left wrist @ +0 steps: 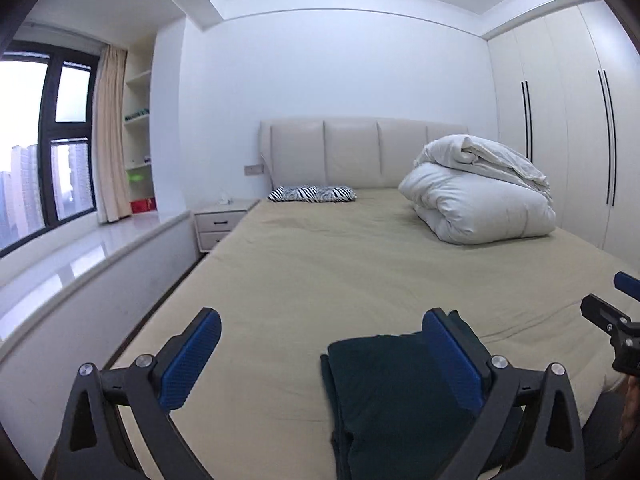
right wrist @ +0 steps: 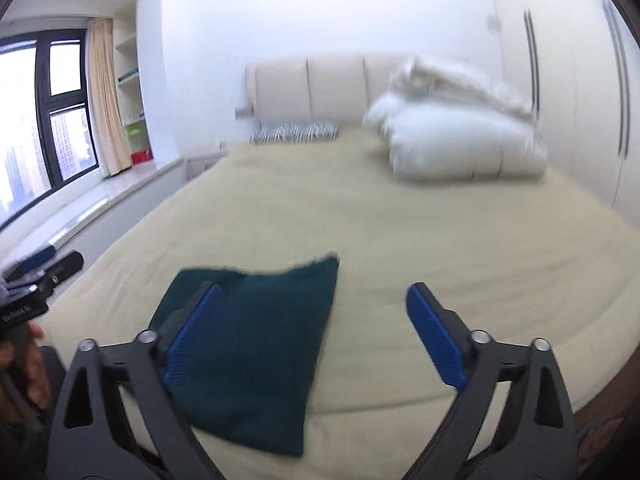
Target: Fold small clothes
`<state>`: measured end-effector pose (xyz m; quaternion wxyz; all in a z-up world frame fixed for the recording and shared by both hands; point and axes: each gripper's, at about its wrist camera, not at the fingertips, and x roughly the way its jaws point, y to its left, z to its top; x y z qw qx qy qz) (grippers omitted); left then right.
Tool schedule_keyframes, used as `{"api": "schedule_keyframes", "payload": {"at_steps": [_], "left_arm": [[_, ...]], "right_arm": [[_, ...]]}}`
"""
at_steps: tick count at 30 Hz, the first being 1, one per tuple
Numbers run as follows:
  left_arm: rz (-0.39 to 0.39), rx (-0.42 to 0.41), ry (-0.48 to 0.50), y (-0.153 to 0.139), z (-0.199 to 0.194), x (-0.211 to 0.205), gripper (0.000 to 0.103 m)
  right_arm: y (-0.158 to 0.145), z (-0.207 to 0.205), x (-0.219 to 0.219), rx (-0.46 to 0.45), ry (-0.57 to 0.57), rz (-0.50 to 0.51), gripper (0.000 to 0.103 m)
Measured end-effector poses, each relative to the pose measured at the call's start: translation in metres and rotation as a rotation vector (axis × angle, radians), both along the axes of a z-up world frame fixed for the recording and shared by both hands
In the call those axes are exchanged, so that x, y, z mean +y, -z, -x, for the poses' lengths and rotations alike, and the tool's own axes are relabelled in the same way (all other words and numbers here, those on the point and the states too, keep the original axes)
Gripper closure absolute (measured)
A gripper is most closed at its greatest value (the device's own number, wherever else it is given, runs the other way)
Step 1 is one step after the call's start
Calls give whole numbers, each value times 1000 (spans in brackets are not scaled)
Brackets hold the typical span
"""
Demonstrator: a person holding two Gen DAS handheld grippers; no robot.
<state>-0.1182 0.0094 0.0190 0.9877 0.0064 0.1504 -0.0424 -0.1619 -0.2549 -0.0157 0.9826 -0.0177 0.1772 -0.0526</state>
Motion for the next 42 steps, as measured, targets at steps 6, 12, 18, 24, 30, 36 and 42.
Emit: {"api": "schedule_keyframes", "payload": {"at_steps": [6,12,18,24,30,36,42], "left_arm": [[33,-14,-7,-38,12,4,0],[63,134,2,-18,-2,8,0],[23,322,-66,34,-24,9,0],[-21,439,-82,72,-29,0,0],[-1,491,-53,83,-29,-5,0],[1,498,-56,80,-28,-4,0],[-2,502,-56,81,-28,-4,0]], "right_arm": [[-25,4,38,-47,-40,124,0],[-35,-1,48,6,-61,79,0],[-15,-13,38,119,-20,-37,0],[16,-28,23,215,64,-79,0],[41,-42,19,284,78,-112,0],[45,-40,26,306,82,-84,0],[55,-46,29,340,76,-77,0]]}}
